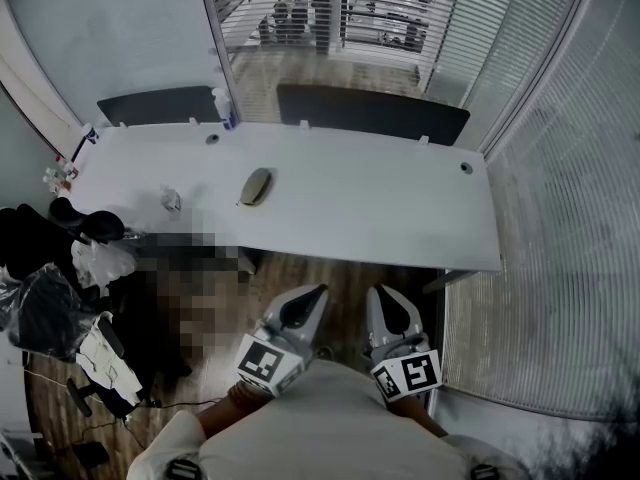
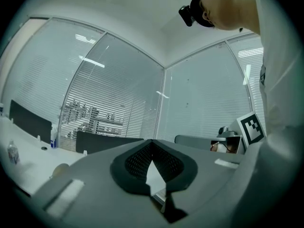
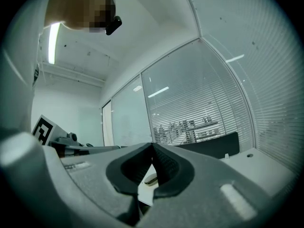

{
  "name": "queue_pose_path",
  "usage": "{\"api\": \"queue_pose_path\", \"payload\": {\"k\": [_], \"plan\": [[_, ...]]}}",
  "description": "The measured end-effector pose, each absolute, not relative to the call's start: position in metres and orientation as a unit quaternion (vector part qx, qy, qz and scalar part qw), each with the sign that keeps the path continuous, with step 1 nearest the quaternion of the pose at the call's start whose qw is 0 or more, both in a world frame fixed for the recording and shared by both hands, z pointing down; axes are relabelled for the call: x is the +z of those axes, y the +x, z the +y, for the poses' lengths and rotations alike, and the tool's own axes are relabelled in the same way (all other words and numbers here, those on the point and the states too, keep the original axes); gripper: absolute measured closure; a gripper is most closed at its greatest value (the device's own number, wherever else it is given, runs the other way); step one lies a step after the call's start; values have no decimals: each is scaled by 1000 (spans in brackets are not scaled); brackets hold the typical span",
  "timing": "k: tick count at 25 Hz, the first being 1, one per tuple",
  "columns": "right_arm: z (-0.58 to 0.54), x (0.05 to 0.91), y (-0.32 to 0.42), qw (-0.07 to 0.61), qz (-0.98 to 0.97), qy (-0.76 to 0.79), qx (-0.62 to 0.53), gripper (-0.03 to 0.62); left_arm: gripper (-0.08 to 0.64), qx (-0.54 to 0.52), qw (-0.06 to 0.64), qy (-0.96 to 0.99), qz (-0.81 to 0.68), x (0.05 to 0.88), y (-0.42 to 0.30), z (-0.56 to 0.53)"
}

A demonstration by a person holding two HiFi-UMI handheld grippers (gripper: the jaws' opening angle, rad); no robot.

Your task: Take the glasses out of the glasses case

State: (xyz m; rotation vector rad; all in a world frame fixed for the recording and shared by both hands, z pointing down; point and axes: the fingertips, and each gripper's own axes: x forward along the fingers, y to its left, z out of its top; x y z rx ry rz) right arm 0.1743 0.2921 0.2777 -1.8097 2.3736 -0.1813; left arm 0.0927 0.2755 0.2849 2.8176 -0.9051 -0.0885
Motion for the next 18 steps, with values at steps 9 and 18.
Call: {"api": "queue_pose_path", "payload": {"k": [9,18], "plan": [[274,282,173,65,788,-609,-55,592,558,-33,92,950,-298,289,92,256],[212,285,160,52,791,-608,-52,592,558,-37,95,951,-293,289,83,194]]}}
